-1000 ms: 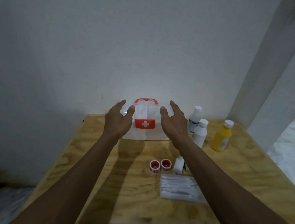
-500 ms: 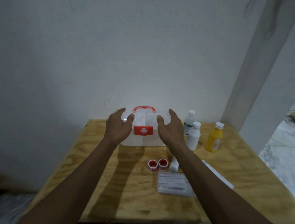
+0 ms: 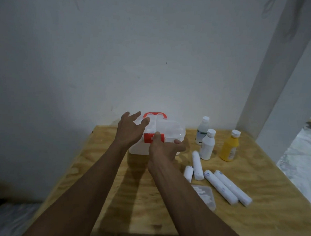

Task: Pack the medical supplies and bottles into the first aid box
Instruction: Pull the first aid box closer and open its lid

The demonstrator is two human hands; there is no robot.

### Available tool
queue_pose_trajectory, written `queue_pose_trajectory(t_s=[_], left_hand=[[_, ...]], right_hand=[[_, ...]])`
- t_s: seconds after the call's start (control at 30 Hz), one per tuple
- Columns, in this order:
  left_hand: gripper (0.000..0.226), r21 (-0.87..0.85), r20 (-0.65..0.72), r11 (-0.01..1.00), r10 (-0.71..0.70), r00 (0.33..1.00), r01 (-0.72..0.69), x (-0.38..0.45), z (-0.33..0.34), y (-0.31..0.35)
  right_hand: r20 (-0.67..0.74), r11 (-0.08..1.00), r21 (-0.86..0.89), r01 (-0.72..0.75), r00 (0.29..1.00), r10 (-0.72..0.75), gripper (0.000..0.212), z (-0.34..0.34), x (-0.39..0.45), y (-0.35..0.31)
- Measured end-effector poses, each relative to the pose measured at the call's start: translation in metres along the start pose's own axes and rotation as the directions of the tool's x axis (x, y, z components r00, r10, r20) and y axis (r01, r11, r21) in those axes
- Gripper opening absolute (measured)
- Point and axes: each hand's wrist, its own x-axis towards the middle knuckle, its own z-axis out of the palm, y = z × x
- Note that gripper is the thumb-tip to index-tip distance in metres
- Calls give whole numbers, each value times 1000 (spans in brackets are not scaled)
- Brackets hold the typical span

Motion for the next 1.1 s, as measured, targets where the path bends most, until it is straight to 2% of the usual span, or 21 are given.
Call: queue_pose_trajectory(t_s=[0.23, 0.37, 0.43, 0.47, 0.53, 0.6, 0.67, 0.73, 0.8, 0.87, 0.9, 0.97, 1.1], left_hand=[[61, -27, 3, 1000, -3, 1000, 3, -2, 2, -4], [61, -31, -1, 1000, 6, 1000, -6, 1, 1, -2], [61, -36, -4, 999, 2, 1000, -2, 1, 1, -2], [61, -41, -3, 999, 1, 1000, -1, 1, 1, -2], [62, -45, -3, 999, 6, 1000, -6, 0, 1, -2], [62, -50, -1, 999, 9, 1000, -9, 0, 1, -3], [62, -61, 6, 998, 11, 1000, -11, -1, 1, -2], [63, -57, 12, 998, 16, 1000, -15, -1, 0, -2], [63, -48, 17, 999, 21, 1000, -20, -1, 0, -1], [63, -31, 20, 999, 21, 1000, -20, -2, -1, -1], [64, -23, 23, 999, 22, 999, -22, -2, -1, -1], [64, -12, 31, 999, 30, 999, -30, -3, -1, -1], [67, -15, 37, 999, 38, 999, -38, -4, -2, -3]], right_hand=[[37, 998, 29, 62, 997, -63, 57, -7, 4, 15], [50, 981, 29, 193, 980, -194, 46, -6, 5, 15], [53, 947, -34, 320, 947, -318, 46, -10, 4, 16], [60, 901, -86, 424, 905, -421, 46, -13, 5, 17], [130, 757, -160, 634, 773, -621, 42, -22, 7, 17], [292, 614, -173, 770, 636, -715, 33, -30, 11, 15], [478, 477, -169, 863, 494, -726, 31, -39, 20, 11], [604, 315, -190, 930, 364, -709, 33, -46, 30, 4], [665, 93, -243, 966, 236, -709, 29, -49, 41, -5], [707, -160, -282, 946, 92, -701, 19, -48, 50, -13], [724, -254, -293, 922, 41, -688, 16, -47, 54, -17], [752, -330, -292, 898, 3, -659, 16, -44, 60, -24], [774, -281, -254, 925, 20, -632, 18, -42, 63, -32]])
